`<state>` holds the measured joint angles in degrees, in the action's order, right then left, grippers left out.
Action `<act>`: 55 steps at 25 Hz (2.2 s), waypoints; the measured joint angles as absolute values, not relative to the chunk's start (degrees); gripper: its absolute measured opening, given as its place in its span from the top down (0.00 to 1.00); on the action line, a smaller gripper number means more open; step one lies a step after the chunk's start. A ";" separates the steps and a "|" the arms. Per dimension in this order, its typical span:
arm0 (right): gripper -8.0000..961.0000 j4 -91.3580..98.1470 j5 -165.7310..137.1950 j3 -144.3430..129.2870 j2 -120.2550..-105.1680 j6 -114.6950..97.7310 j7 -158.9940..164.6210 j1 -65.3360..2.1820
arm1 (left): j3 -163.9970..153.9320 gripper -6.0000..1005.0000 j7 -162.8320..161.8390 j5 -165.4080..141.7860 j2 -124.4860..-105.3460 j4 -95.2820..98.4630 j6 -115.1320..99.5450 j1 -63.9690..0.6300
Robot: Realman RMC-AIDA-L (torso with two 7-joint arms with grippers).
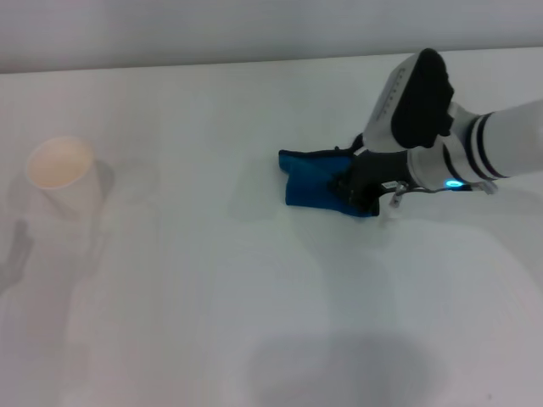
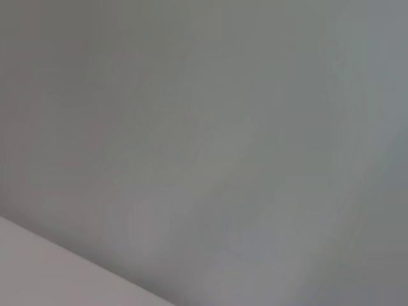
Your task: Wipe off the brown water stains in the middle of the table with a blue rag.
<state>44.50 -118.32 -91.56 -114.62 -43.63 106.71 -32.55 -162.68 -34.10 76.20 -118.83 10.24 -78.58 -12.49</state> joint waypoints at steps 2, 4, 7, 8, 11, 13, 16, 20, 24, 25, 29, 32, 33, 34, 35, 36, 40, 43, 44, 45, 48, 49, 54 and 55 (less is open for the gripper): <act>0.90 44.52 -118.32 -90.57 -114.68 -44.27 106.50 -32.17 | -162.69 0.12 -34.10 76.18 -118.83 10.23 -78.65 -12.45; 0.90 44.76 -118.32 -90.40 -114.77 -44.15 106.49 -31.71 | -162.68 0.12 -34.10 76.15 -118.83 10.21 -78.82 -12.32; 0.89 45.13 -118.31 -90.38 -114.89 -44.20 106.47 -31.30 | -162.68 0.12 -34.10 76.07 -118.83 10.19 -78.95 -12.23; 0.89 45.23 -118.32 -90.37 -114.96 -44.28 106.47 -31.26 | -162.68 0.12 -34.10 75.91 -118.83 10.19 -78.95 -12.23; 0.89 45.83 -118.02 -90.35 -115.18 -43.92 106.45 -30.95 | -162.68 0.12 -34.10 75.46 -118.90 10.19 -78.95 -12.21; 0.89 45.93 -117.85 -90.35 -115.20 -43.73 106.44 -30.86 | -162.68 0.12 -34.10 75.46 -118.90 10.19 -78.95 -12.21; 0.88 46.77 -117.52 -90.35 -115.26 -43.51 106.43 -30.33 | -162.68 0.12 -34.10 75.42 -118.95 10.19 -78.95 -12.08; 0.74 49.37 -116.08 -90.34 -115.36 -43.04 105.96 -28.27 | -162.68 0.12 -34.10 75.41 -119.05 10.20 -78.96 -11.96; 0.62 51.16 -111.40 -90.09 -115.36 -43.69 104.55 -26.87 | -162.68 0.12 -34.10 75.40 -119.09 10.32 -78.96 -11.92; 0.59 51.60 -109.49 -89.59 -115.35 -43.76 104.26 -26.44 | -162.68 0.12 -34.10 75.40 -119.09 10.36 -78.95 -11.90; 0.50 51.86 -95.57 -84.70 -115.50 -44.36 100.47 -23.93 | -162.68 0.12 -34.10 75.40 -119.09 10.56 -78.94 -11.87; 0.43 48.64 -78.23 -79.77 -115.36 -50.18 92.46 -22.16 | -162.68 0.12 -34.10 75.40 -119.09 10.64 -78.92 -11.88; 0.40 46.79 -73.48 -77.85 -115.30 -53.30 89.58 -21.92 | -162.68 0.12 -34.10 75.41 -119.09 10.64 -78.92 -11.86; 0.36 44.18 -68.13 -75.61 -115.31 -57.32 86.25 -21.72 | -162.68 0.12 -34.10 75.41 -119.09 10.64 -78.92 -11.84; 0.32 41.42 -63.08 -73.46 -115.30 -61.30 83.26 -21.71 | -162.68 0.12 -34.10 75.40 -119.12 10.64 -78.92 -11.84; 0.27 37.63 -57.31 -70.87 -115.30 -65.79 79.68 -21.74 | -162.68 0.12 -34.10 75.41 -119.14 10.64 -78.92 -11.84; 0.16 24.33 -40.56 -65.24 -115.49 -77.20 64.03 -22.04 | -162.69 0.12 -34.10 75.41 -119.18 10.64 -78.85 -11.99; 0.11 17.92 -32.51 -64.80 -115.56 -79.80 49.27 -21.60 | -162.68 0.12 -34.10 75.41 -119.18 10.64 -78.76 -12.12; 0.11 16.10 -30.52 -64.79 -115.59 -79.80 44.79 -21.43 | -162.68 0.12 -34.10 75.41 -119.18 10.64 -78.73 -12.16; 0.11 13.27 -26.87 -64.77 -115.68 -78.83 37.89 -21.23 | -162.68 0.12 -34.10 75.42 -119.18 10.64 -78.70 -12.24; 0.11 10.70 -23.02 -64.76 -115.73 -76.91 30.52 -21.29 | -162.48 0.12 -34.10 75.76 -119.20 10.69 -78.42 -12.45; 0.11 9.77 -21.36 -64.75 -115.74 -75.57 26.65 -21.38 | -162.37 0.12 -34.10 75.98 -119.22 10.71 -78.24 -12.48; 0.11 9.62 -18.93 -64.72 -115.74 -68.43 17.73 -21.90 | -162.19 0.12 -34.10 77.10 -119.28 10.81 -76.78 -13.13; 0.12 9.74 -18.88 -64.72 -115.70 -67.29 17.33 -22.28 | -162.17 0.12 -34.10 78.02 -119.33 10.92 -75.94 -13.64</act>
